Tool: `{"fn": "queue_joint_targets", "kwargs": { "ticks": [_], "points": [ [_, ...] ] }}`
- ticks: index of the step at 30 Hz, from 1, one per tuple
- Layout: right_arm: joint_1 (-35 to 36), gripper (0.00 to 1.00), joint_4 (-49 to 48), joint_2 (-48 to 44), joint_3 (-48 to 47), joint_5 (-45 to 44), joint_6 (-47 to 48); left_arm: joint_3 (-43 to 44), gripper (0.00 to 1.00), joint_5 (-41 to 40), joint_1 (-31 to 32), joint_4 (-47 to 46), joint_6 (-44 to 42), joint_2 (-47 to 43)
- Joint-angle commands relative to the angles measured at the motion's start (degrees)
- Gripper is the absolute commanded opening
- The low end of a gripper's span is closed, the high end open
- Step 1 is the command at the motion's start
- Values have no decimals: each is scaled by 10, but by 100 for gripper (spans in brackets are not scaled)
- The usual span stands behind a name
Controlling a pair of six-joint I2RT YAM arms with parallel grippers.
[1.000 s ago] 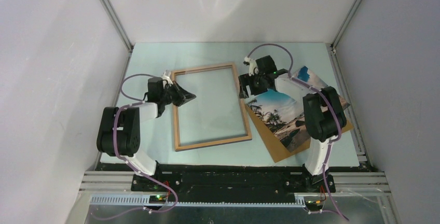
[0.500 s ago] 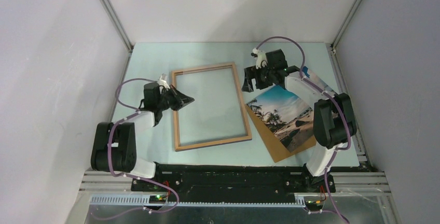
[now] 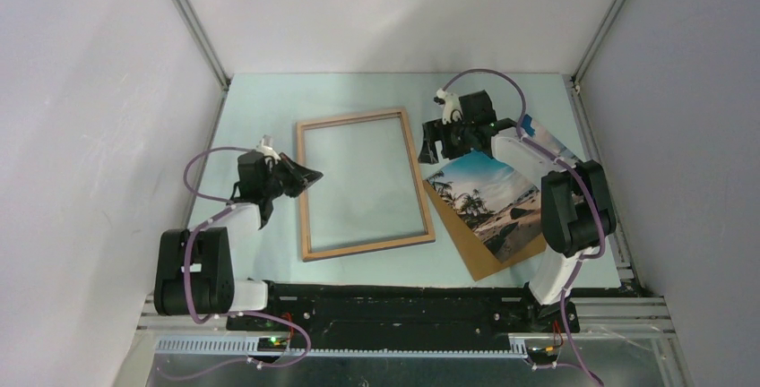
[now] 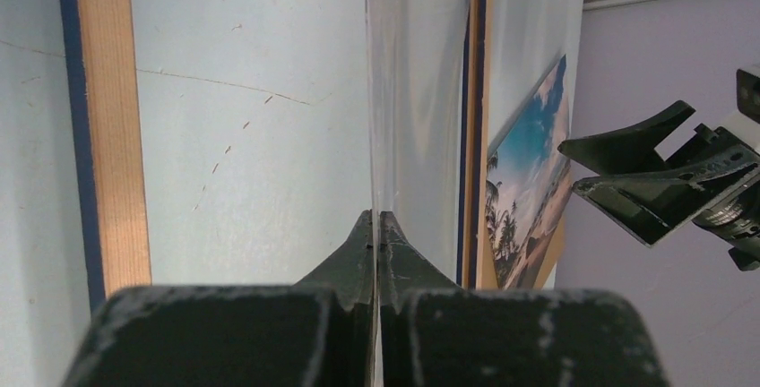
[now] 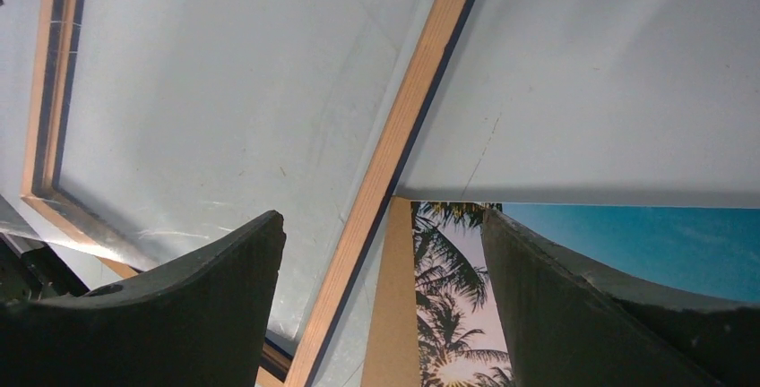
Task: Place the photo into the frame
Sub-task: Place the photo frame item in the photo frame.
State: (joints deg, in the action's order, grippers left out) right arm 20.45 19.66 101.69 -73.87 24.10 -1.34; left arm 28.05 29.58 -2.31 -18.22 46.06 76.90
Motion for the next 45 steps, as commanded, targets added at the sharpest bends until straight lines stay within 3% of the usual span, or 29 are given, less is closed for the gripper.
{"fn": "queue_joint_targets", "kwargs": {
  "ticks": [1,8,27,45],
  "points": [
    [-2,84,-32,7,0,16,-2,12,0,-5,-1,-15,5,5],
    [-2,84,-33,18,0,17,-3,31,0,39,-1,-17,33,40],
    [3,81,-26,44,0,10,2,53,0,104,-2,-32,122,29],
    [30,64,-41,90,-1,4,-14,50,0,135,-6,-69,162,10]
  ]
}}
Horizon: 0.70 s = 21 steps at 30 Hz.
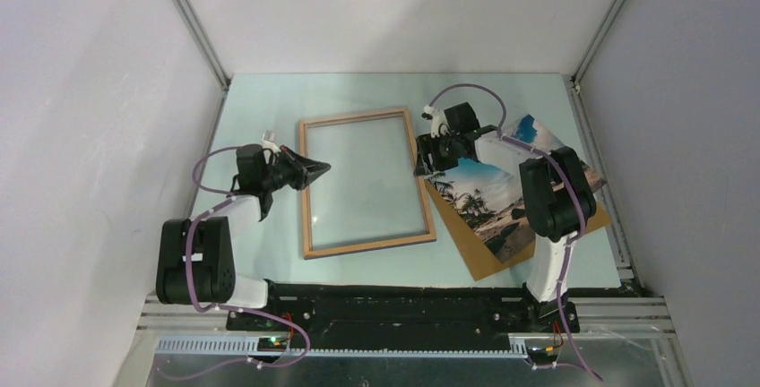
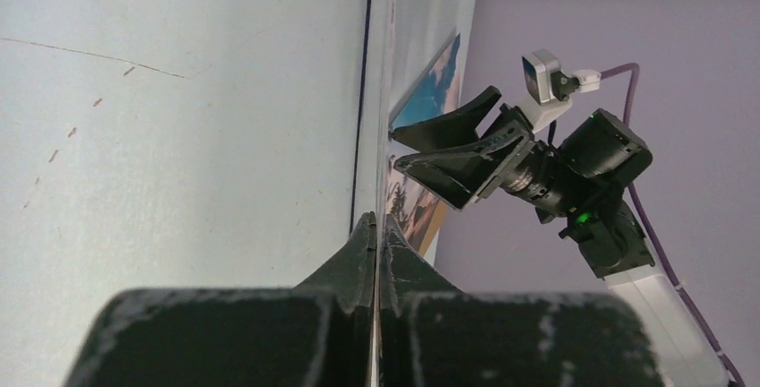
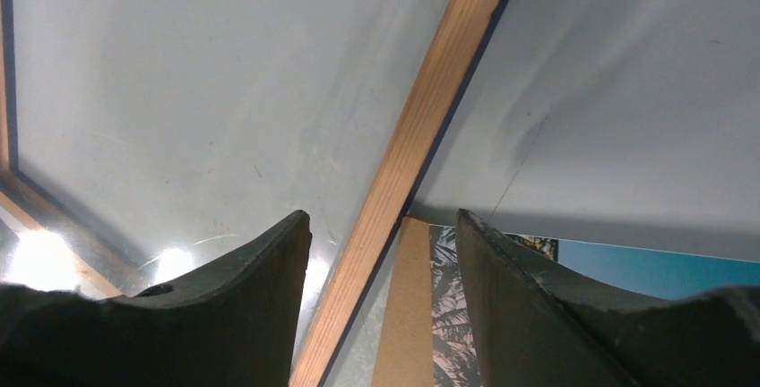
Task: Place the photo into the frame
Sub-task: Place the photo frame item in the photo frame.
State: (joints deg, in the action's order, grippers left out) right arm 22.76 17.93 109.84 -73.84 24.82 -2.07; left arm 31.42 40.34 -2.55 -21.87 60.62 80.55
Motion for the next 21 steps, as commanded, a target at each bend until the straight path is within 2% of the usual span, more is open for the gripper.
{"fn": "queue_joint_targets", "kwargs": {
  "ticks": [1,10,21],
  "points": [
    [8,63,-25,10,-1,-4,-8,16,0,27,-3,-33,18,-31],
    [9,49,-22,23,-9,0,-12,11,0,27,-3,-43,29,-36],
    [14,44,-17,27,-16,-5,-10,16,0,41,-2,-54,66,-18]
  ]
}}
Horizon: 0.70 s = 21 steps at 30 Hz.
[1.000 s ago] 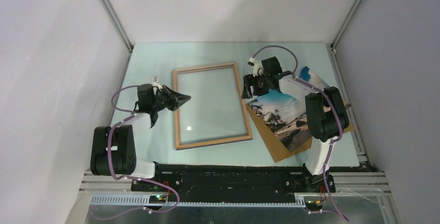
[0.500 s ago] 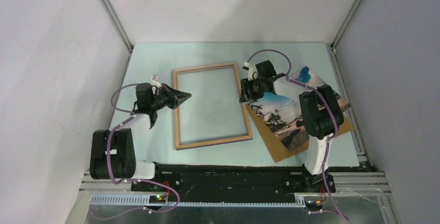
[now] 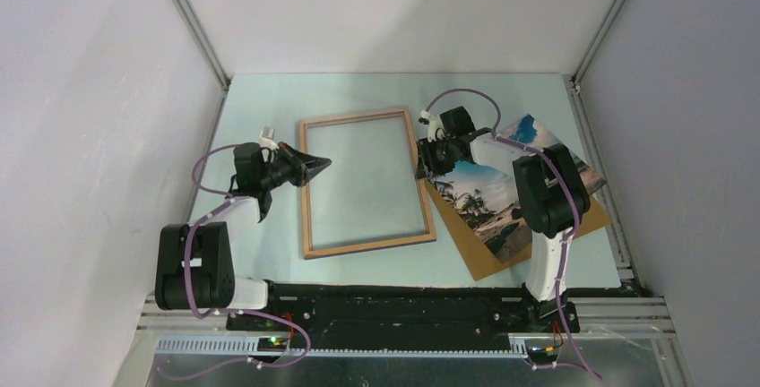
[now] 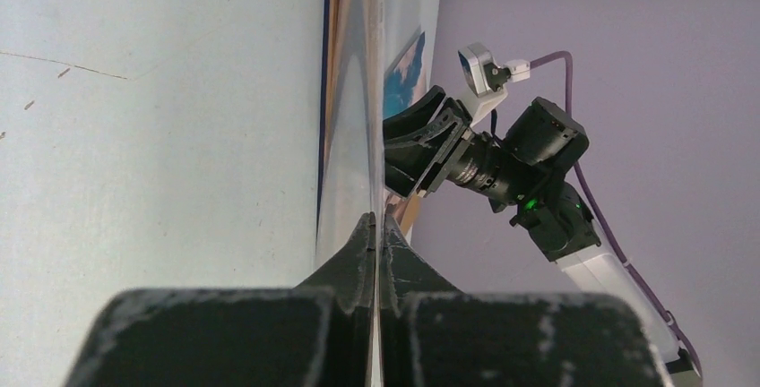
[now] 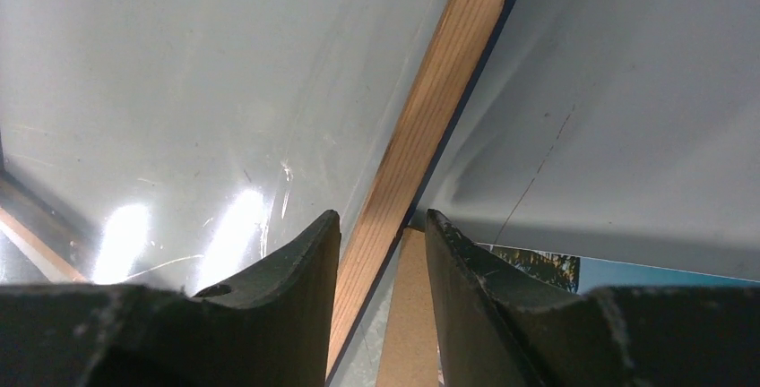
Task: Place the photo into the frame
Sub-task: Place the photo frame item in the photo frame.
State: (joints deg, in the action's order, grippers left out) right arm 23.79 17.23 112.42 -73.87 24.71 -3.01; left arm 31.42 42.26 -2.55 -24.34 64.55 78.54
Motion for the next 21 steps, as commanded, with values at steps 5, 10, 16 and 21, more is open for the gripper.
{"fn": "queue_joint_targets", "kwargs": {
  "ticks": [5,10,16,21],
  "points": [
    [4,44,-6,0,-15,-6,4,27,0,39,1,-36,44,22],
    [3,43,-6,-1,-15,-7,5,23,0,34,4,-45,55,16],
    [1,42,-5,-4,-15,-7,5,16,0,23,10,-47,55,16],
    [0,42,-5,-6,-15,-4,4,3,0,6,20,-47,50,9]
  ]
}}
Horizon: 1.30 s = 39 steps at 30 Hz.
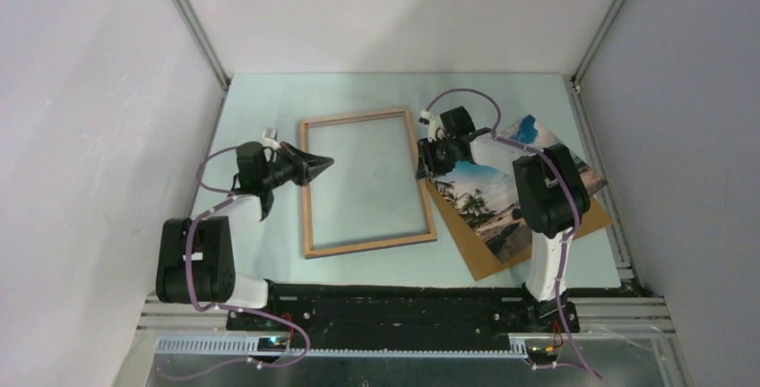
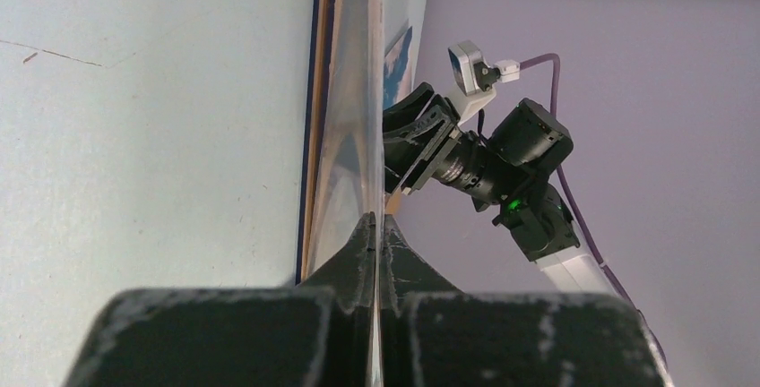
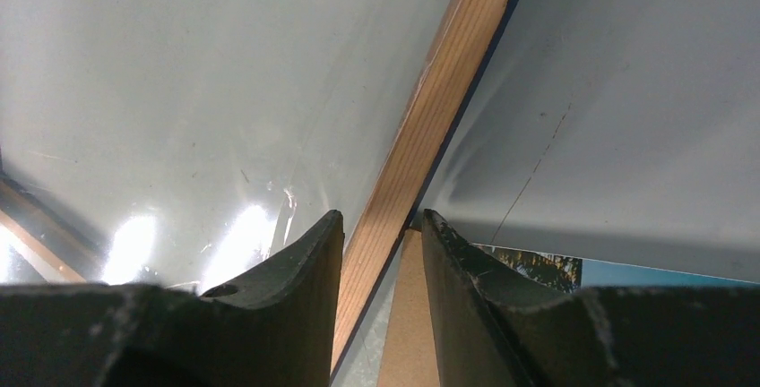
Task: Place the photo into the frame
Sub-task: Place the photo frame item in the photo frame.
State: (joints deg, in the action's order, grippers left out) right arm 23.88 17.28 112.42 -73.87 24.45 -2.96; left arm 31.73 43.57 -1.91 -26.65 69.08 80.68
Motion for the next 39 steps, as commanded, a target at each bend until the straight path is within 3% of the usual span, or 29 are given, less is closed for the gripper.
{"fn": "queue_joint_targets", "kwargs": {
  "ticks": [1,14,22,35,39],
  "points": [
    [-1,42,-5,-6,-15,-1,3,-1,0,-9,14,-23,4,-14],
    [-11,45,-5,-12,-15,19,-4,-16,8,-25,37,-23,-6,-13],
    [-16,41,-7,-5,-16,28,-16,-25,19,-38,37,-23,-12,-25],
    [-17,37,-9,1,-16,33,-22,-17,16,-34,43,-23,-67,1],
    [-17,37,-9,3,-15,33,-23,-12,22,-33,46,-23,-92,10]
  ]
}}
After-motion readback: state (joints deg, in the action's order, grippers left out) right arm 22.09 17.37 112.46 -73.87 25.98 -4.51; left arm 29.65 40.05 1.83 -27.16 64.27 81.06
